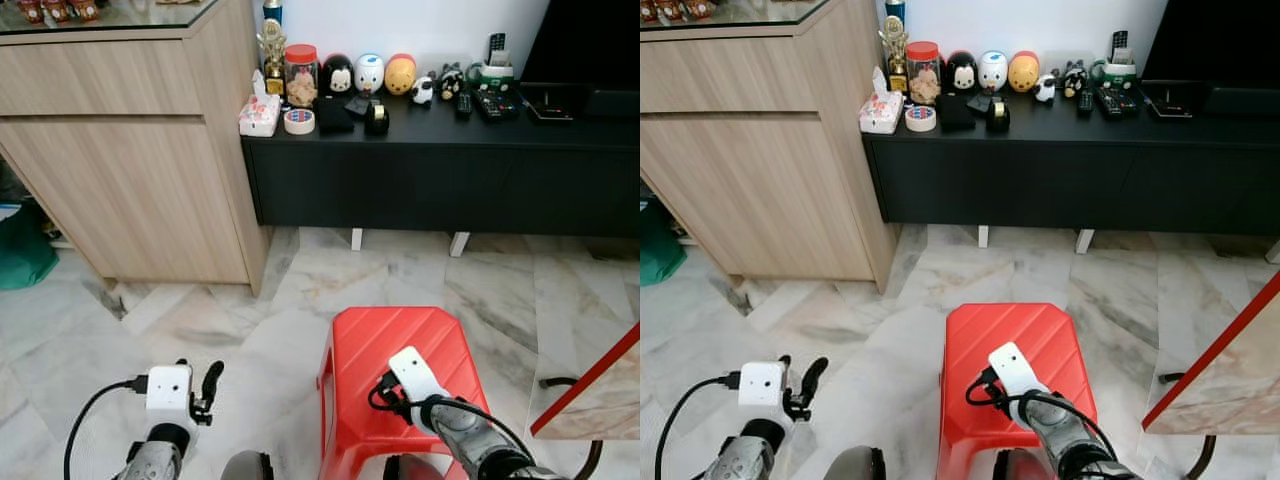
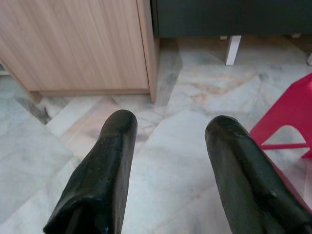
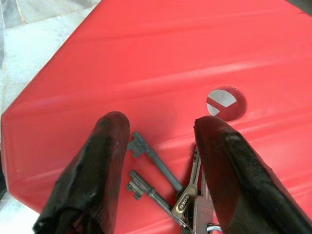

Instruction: Hang keys on a hook

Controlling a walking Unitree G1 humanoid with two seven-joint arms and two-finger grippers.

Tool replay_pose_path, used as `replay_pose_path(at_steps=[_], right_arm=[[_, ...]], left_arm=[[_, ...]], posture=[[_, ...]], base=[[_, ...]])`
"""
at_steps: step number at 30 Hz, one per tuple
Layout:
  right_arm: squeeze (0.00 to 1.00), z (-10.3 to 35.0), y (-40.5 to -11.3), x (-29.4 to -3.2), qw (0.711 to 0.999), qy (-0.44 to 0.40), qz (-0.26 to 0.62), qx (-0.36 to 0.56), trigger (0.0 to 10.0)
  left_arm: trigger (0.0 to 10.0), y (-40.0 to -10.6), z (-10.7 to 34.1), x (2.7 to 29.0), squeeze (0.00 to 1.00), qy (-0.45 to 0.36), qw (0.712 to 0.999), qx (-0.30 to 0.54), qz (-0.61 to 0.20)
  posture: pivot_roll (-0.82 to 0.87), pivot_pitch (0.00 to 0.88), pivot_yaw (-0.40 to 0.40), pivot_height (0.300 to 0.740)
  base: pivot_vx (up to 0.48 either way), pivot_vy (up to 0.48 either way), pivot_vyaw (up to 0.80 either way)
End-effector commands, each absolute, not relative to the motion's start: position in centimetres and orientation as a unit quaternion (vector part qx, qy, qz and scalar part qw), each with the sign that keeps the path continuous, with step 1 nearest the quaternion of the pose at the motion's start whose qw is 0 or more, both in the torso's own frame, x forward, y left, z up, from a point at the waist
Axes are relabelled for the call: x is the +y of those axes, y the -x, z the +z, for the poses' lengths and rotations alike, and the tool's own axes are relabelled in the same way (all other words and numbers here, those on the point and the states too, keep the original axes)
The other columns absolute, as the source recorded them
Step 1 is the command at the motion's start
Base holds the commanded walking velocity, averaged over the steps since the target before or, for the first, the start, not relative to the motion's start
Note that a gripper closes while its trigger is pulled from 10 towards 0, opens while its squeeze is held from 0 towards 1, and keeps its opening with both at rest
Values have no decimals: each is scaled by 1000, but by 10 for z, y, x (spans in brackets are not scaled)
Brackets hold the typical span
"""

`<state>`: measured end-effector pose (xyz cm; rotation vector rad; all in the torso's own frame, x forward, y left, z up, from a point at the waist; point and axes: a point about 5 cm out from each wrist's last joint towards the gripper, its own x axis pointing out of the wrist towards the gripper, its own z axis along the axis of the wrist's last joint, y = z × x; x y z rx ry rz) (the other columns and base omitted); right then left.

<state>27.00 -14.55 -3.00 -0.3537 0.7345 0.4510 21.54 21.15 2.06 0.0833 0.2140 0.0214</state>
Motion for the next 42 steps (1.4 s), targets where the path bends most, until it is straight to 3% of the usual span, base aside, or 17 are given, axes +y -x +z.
replay_pose_path(at_steps=[1, 12, 30, 31, 32, 33, 42], right_arm=[[0, -29, -271, -147, 890, 180, 217, 359, 10000], [0, -35, -265, -147, 882, 175, 225, 376, 10000], [0, -46, -248, -144, 840, 171, 291, 424, 10000], [0, -47, -247, -145, 837, 173, 293, 428, 4863], [0, -47, -247, -145, 837, 173, 293, 428, 4863], [0, -48, -245, -146, 833, 179, 292, 435, 0], [0, -51, -241, -144, 826, 181, 298, 443, 0]], left_arm=[[10000, -212, 23, 213, 0, -52, 993, 109, 6], [10000, -205, 30, 211, 0, -54, 993, 106, 4], [10000, -199, 35, 209, 0, -54, 992, 117, 1], [10000, -199, 35, 209, 0, -54, 992, 118, 0], [10000, -199, 35, 209, 0, -54, 992, 118, 0], [10000, -200, 36, 208, 0, -53, 992, 119, 0], [10000, -200, 35, 206, 0, -53, 991, 122, -2]], posture=[[77, 95, -11, 631], [100, 142, -9, 631], [101, 158, -2, 631], [101, 158, -3, 631], [101, 158, -3, 631], [100, 157, -3, 631], [95, 152, -3, 631]], base=[[0, 0, 0], [0, 0, 0], [0, 0, 0], [0, 0, 0], [0, 0, 0], [0, 0, 0], [0, 0, 0]])
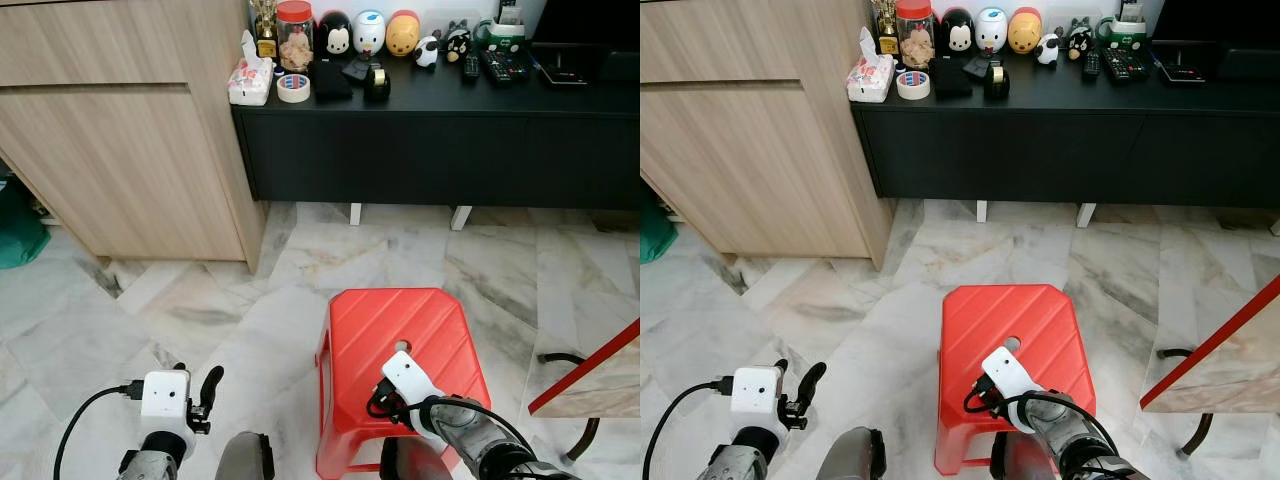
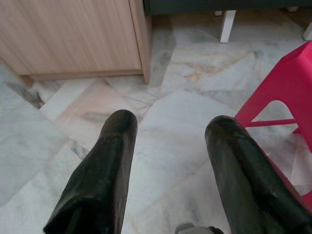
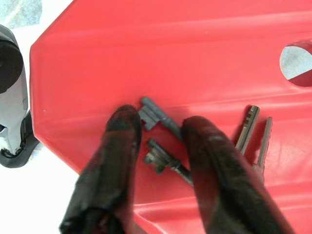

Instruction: Hang keys on a hook

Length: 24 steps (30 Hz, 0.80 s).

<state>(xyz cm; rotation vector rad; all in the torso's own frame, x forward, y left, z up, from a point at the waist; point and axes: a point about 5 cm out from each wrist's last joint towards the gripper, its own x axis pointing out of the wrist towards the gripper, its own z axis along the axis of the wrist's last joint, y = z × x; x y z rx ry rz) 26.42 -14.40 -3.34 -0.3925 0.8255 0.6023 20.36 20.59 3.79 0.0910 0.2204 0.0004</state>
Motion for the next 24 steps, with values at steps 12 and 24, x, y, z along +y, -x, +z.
replay_pose_path(at_steps=[12, 24], right_arm=[[0, -47, -247, -140, 839, 175, 292, 424, 0], [0, -29, -270, -137, 882, 147, 260, 365, 0]], left_arm=[[10000, -204, 34, 205, 0, -52, 991, 123, -2], [10000, -212, 32, 205, 0, -53, 991, 120, 3]], posture=[[88, 134, -2, 631], [81, 109, -10, 631]], base=[[0, 0, 0], [0, 0, 0]])
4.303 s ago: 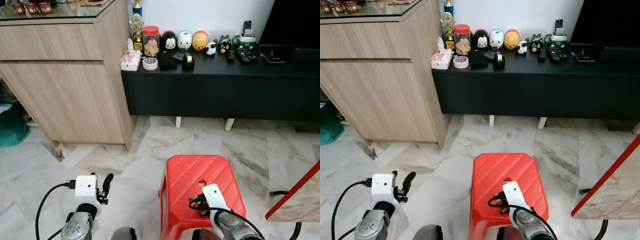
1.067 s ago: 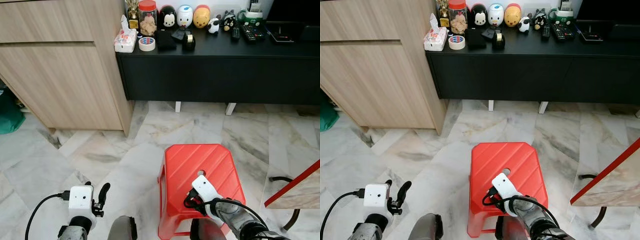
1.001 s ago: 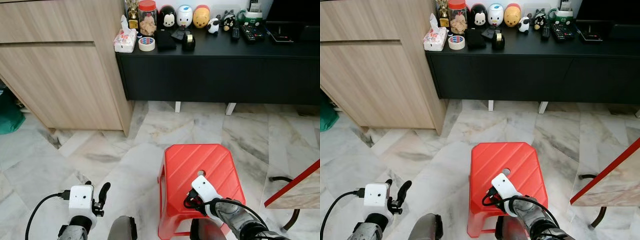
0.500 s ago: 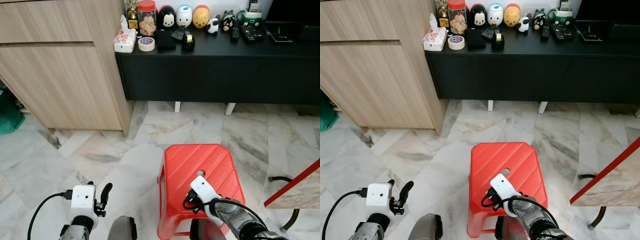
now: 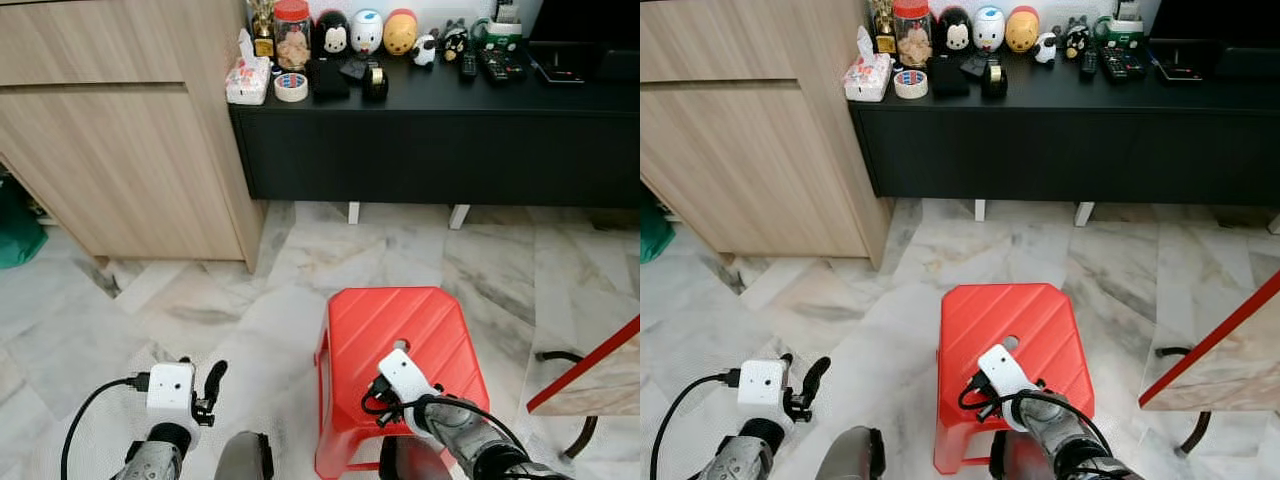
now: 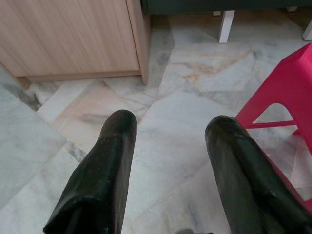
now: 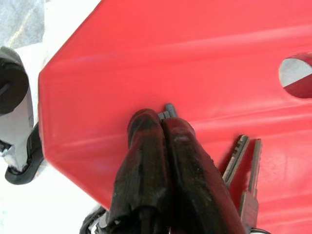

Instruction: Hang keys on a hook

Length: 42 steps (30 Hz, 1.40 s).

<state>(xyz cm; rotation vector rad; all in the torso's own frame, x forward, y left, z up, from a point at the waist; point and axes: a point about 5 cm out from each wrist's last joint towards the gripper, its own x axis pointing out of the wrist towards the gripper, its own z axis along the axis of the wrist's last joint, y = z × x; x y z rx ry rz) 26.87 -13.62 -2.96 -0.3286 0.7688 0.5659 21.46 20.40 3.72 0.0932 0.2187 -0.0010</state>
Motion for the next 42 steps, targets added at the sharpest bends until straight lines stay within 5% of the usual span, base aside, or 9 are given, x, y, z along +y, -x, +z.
replay_pose_path(at_steps=[1, 24, 25, 26, 28, 29, 42], right_arm=[[0, -28, -270, -137, 885, 144, 255, 362, 0], [0, -13, -288, -145, 935, 79, 164, 304, 0], [0, -14, -287, -144, 934, 81, 165, 306, 2824], [0, -15, -286, -144, 933, 82, 165, 309, 10000], [0, -16, -285, -144, 931, 79, 167, 315, 10000], [1000, -16, -285, -144, 931, 78, 167, 316, 10000], [1000, -19, -282, -138, 915, 81, 202, 341, 10000]], left_arm=[[10000, -212, 32, 205, 0, -53, 991, 120, 4], [10000, -218, 28, 206, 0, -55, 991, 119, 13], [10000, -218, 28, 206, 0, -55, 991, 119, 13], [10000, -218, 27, 206, 0, -54, 991, 119, 14], [10000, -218, 27, 206, 0, -55, 991, 119, 15], [10000, -219, 27, 206, 0, -55, 991, 119, 15], [10000, -219, 26, 207, 0, -56, 991, 119, 16]], posture=[[81, 109, -11, 631], [72, 94, -22, 631], [73, 93, -23, 631], [73, 93, -23, 631], [73, 92, -23, 631], [74, 91, -25, 631], [76, 89, -25, 631]], base=[[0, 0, 0], [0, 0, 0], [0, 0, 0], [0, 0, 0], [0, 0, 0], [0, 0, 0], [0, 0, 0]])
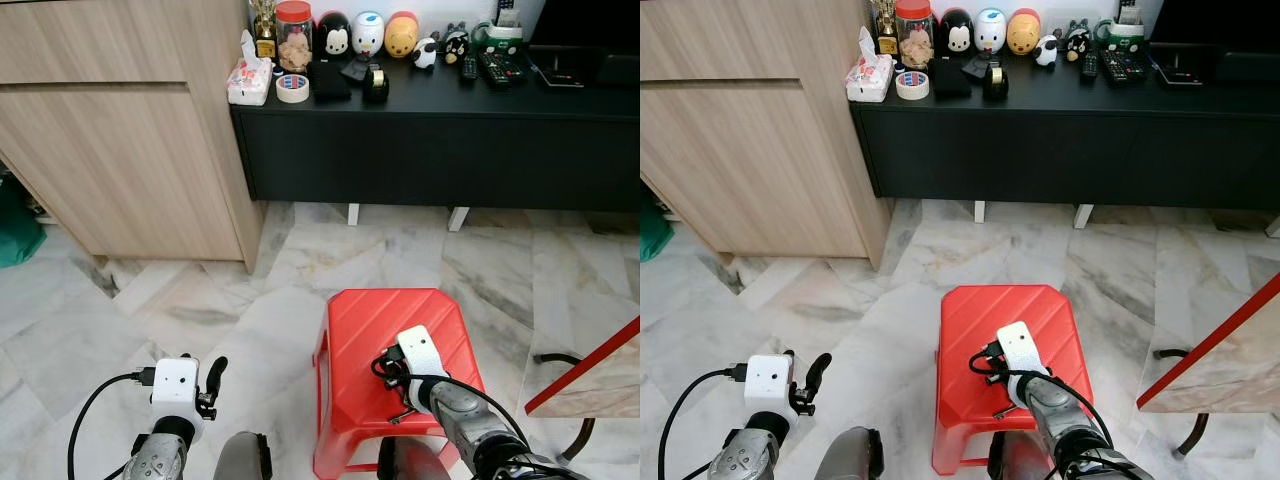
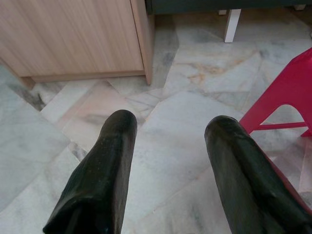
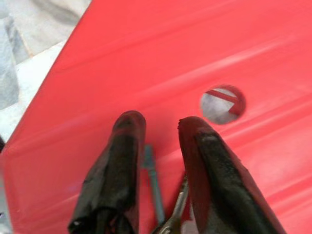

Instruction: Hang keys on a hook

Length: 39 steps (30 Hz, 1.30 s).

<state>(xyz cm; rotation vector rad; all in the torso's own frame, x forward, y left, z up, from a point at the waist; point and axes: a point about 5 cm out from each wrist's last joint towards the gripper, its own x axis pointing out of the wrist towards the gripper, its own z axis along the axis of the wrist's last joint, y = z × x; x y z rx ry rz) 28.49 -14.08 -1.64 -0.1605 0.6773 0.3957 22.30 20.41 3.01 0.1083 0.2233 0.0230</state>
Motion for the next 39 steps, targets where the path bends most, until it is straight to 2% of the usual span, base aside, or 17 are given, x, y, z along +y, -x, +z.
replay_pose_path(at_steps=[1, 14, 21, 25, 29, 30, 39], right_arm=[[1000, -20, -281, -138, 912, 82, 207, 344, 10000], [1000, -18, -277, -142, 881, 140, 306, 332, 10000], [1000, -8, -276, -155, 824, 221, 420, 309, 10000], [1000, -6, -276, -156, 820, 225, 430, 303, 10000], [1000, -7, -264, -155, 752, 254, 521, 314, 10000], [0, -9, -262, -158, 735, 280, 528, 318, 10000], [0, -18, -256, -172, 688, 392, 512, 334, 10000]], left_arm=[[10000, -219, 25, 207, 0, -56, 991, 119, 16], [10000, -220, 26, 208, 0, -58, 991, 118, 17], [10000, -221, 25, 208, 0, -57, 991, 117, 18], [10000, -222, 25, 208, 0, -57, 991, 117, 19], [10000, -223, 24, 209, 0, -58, 991, 117, 20], [10000, -223, 24, 209, 0, -58, 991, 117, 20], [10000, -225, 24, 210, 0, -58, 992, 115, 21]], posture=[[77, 90, -25, 631], [75, 89, -24, 631], [66, 80, -28, 631], [66, 80, -28, 631], [65, 73, -27, 631], [66, 71, -27, 631], [68, 67, -28, 631]], base=[[0, 0, 0], [0, 0, 0], [0, 0, 0], [0, 0, 0], [0, 0, 0], [0, 0, 0], [0, 0, 0]])
